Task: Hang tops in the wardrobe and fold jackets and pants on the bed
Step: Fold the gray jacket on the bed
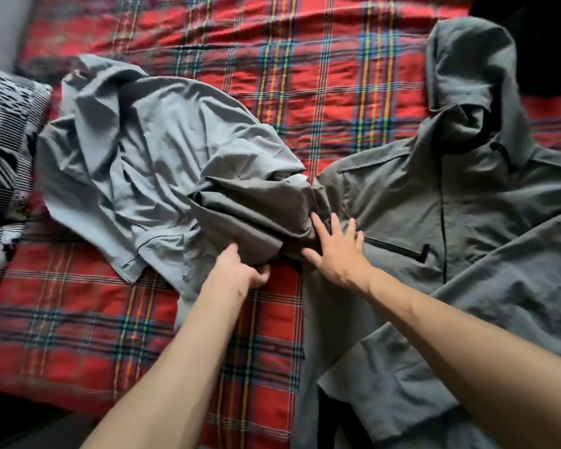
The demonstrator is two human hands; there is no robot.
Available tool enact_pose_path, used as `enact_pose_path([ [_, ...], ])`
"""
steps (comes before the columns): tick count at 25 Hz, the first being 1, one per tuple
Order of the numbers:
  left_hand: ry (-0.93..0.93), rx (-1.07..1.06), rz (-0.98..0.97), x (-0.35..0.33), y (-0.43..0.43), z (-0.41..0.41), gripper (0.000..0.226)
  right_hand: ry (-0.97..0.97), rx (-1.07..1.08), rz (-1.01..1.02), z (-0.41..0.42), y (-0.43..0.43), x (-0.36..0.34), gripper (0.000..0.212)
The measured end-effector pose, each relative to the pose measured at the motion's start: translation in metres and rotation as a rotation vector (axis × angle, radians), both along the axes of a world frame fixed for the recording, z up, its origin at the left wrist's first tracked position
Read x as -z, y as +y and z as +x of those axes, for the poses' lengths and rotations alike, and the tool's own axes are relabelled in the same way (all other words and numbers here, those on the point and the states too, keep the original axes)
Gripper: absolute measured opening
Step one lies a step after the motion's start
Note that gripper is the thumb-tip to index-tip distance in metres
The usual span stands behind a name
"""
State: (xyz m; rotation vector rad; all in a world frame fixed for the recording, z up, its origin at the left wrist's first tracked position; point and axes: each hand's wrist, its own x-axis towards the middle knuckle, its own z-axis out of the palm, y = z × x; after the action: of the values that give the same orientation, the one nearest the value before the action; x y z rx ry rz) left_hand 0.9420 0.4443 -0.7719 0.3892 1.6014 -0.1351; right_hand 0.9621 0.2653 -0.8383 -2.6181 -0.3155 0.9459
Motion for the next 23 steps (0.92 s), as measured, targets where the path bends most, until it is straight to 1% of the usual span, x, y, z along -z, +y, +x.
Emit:
enact_pose_path([
  [2, -0.075, -0.094, -0.013, 0.006, 0.003, -0.008, 0.021, 0.056, 0.009, -0.017, 0.006, 0.004, -0.001, 0.075],
  [4, -0.097, -0.147, 0.008, 0.010, 0.012, -0.019, 0.022, 0.096, 0.019, -0.014, 0.011, 0.006, -0.002, 0.074],
  [6, -0.104, -0.094, 0.115, 0.006, 0.019, -0.030, 0.019, 0.106, 0.032, -0.015, 0.012, 0.006, 0.000, 0.073],
  [7, -0.121, -0.044, 0.230, 0.003, 0.024, -0.035, 0.014, 0.116, 0.042, -0.010, 0.012, 0.005, 0.000, 0.073],
  [8, -0.137, 0.012, 0.389, -0.002, 0.027, -0.039, 0.014, 0.125, 0.055, -0.002, 0.013, 0.005, 0.000, 0.073],
  [10, -0.116, 0.145, 0.814, -0.010, 0.042, -0.047, 0.024, 0.137, 0.068, 0.008, 0.015, 0.005, -0.001, 0.073],
  [11, -0.133, 0.188, 0.970, -0.018, 0.048, -0.050, 0.020, 0.148, 0.072, 0.020, 0.017, 0.004, -0.003, 0.073],
  [12, -0.182, 0.191, 1.064, -0.029, 0.052, -0.050, 0.015, 0.164, 0.085, 0.043, 0.020, 0.002, -0.003, 0.072],
  [13, -0.241, 0.172, 1.102, -0.041, 0.055, -0.047, 0.012, 0.170, 0.098, 0.081, 0.024, -0.001, -0.003, 0.071],
  [15, -0.380, 0.089, 1.041, -0.067, 0.056, -0.036, 0.018, 0.206, 0.169, 0.239, 0.028, -0.009, -0.007, 0.068],
  [16, -0.456, 0.074, 1.008, -0.080, 0.055, -0.029, 0.022, 0.241, 0.249, 0.375, 0.028, -0.014, -0.012, 0.065],
  [17, -0.524, 0.105, 0.996, -0.094, 0.052, -0.022, 0.023, 0.297, 0.357, 0.532, 0.028, -0.020, -0.023, 0.060],
  [18, -0.602, 0.187, 0.981, -0.109, 0.049, -0.016, 0.020, 0.381, 0.480, 0.681, 0.026, -0.029, -0.041, 0.056],
  [19, -0.706, 0.296, 0.925, -0.125, 0.041, -0.011, 0.016, 0.465, 0.586, 0.801, 0.023, -0.041, -0.063, 0.056],
  [21, -0.906, 0.571, 0.682, -0.149, 0.009, -0.008, 0.018, 0.620, 0.729, 0.974, 0.012, -0.074, -0.105, 0.065],
  [23, -0.984, 0.879, 0.393, -0.151, -0.054, -0.017, 0.024, 0.726, 0.851, 1.119, -0.008, -0.124, -0.136, 0.062],
])
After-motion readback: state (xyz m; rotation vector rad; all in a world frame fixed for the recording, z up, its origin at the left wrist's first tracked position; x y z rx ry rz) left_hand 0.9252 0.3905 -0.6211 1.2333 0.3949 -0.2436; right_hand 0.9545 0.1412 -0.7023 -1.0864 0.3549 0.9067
